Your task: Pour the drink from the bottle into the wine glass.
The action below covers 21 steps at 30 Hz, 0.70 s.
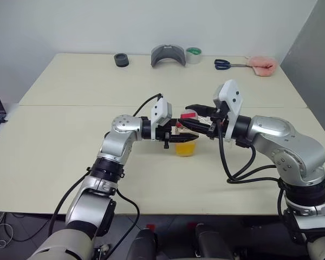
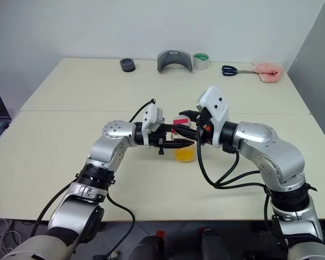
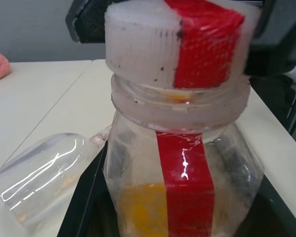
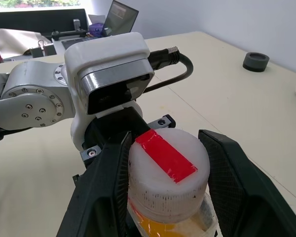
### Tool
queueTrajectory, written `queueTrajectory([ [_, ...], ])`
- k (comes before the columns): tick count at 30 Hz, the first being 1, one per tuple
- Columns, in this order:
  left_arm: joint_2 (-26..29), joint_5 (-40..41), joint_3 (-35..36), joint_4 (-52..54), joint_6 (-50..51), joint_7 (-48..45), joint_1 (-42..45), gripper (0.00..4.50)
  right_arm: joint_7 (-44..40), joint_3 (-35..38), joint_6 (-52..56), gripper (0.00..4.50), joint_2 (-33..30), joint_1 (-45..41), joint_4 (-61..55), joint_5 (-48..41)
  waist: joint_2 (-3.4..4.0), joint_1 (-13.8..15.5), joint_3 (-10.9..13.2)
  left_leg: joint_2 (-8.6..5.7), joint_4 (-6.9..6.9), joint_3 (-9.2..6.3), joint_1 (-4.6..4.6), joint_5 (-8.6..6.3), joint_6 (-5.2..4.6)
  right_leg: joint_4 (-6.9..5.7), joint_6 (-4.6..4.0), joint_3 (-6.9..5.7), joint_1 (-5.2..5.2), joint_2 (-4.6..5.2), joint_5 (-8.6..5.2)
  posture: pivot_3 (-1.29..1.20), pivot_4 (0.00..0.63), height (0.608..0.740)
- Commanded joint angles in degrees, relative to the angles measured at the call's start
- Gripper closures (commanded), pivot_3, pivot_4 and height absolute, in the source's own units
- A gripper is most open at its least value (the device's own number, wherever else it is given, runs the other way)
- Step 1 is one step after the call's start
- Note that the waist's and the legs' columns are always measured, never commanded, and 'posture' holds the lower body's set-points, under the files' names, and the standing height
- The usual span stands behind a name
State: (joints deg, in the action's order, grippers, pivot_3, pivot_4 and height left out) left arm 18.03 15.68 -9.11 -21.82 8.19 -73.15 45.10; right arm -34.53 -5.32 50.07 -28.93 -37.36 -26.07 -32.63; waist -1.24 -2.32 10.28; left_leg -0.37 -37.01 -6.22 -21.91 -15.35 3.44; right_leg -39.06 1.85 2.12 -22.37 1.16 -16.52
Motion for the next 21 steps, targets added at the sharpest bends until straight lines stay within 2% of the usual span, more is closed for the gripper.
queueTrajectory([
  [1, -0.1, 1.5, 0.9, 3.6, 0.1, 0.4, 0.5, 2.71, -0.8, -1.0, -1.4, 2.67, 0.2, -0.8, -1.6, 0.4, 0.00, 0.0, 0.0, 0.00, 0.00, 0.00, 0.00, 0.00, 0.00, 0.00, 0.00, 0.00, 0.00, 0.00, 0.00, 0.00, 0.150, 0.740],
  [5, 0.1, 1.7, 1.0, 4.8, 0.8, 0.9, 0.1, 2.71, -1.5, -1.5, -3.6, 2.67, 0.0, 0.4, -2.0, 1.5, 0.00, 0.0, 0.0, 0.00, 0.00, 0.00, 0.00, 0.00, 0.00, 0.00, 0.00, 0.00, 0.00, 0.00, 0.00, 0.00, 0.150, 0.740],
  [11, 0.4, 2.0, 1.3, 6.3, 1.7, 1.6, -0.5, 2.71, -0.8, 3.6, -2.7, 2.77, 1.9, 4.2, -2.9, -3.5, 0.00, 0.1, 0.0, 0.00, 0.00, 0.00, -0.01, 0.00, 0.00, 0.00, 0.00, 0.01, 0.00, 0.01, 0.00, 0.00, 0.150, 0.740],
  [17, 0.6, 2.2, 1.4, 7.9, 2.6, 2.0, -1.2, 2.71, 1.8, 1.7, -13.0, 2.77, -1.3, 6.0, -5.4, 7.4, 0.00, 0.0, 0.0, 0.00, 0.00, 0.02, 0.01, 0.00, 0.00, 0.00, 0.00, 0.01, 0.00, 0.00, 0.00, 0.00, 0.150, 0.740],
  [21, 0.7, 2.3, 1.3, 8.0, 2.4, 2.4, -1.9, 2.71, 2.5, 5.8, -12.1, 2.78, -2.8, 8.2, -8.2, 6.3, 0.00, 0.1, 0.0, 0.01, 0.00, 0.01, 0.01, 0.00, 0.00, 0.00, 0.01, 0.01, 0.00, 0.00, 0.00, 0.00, 0.150, 0.740],
])
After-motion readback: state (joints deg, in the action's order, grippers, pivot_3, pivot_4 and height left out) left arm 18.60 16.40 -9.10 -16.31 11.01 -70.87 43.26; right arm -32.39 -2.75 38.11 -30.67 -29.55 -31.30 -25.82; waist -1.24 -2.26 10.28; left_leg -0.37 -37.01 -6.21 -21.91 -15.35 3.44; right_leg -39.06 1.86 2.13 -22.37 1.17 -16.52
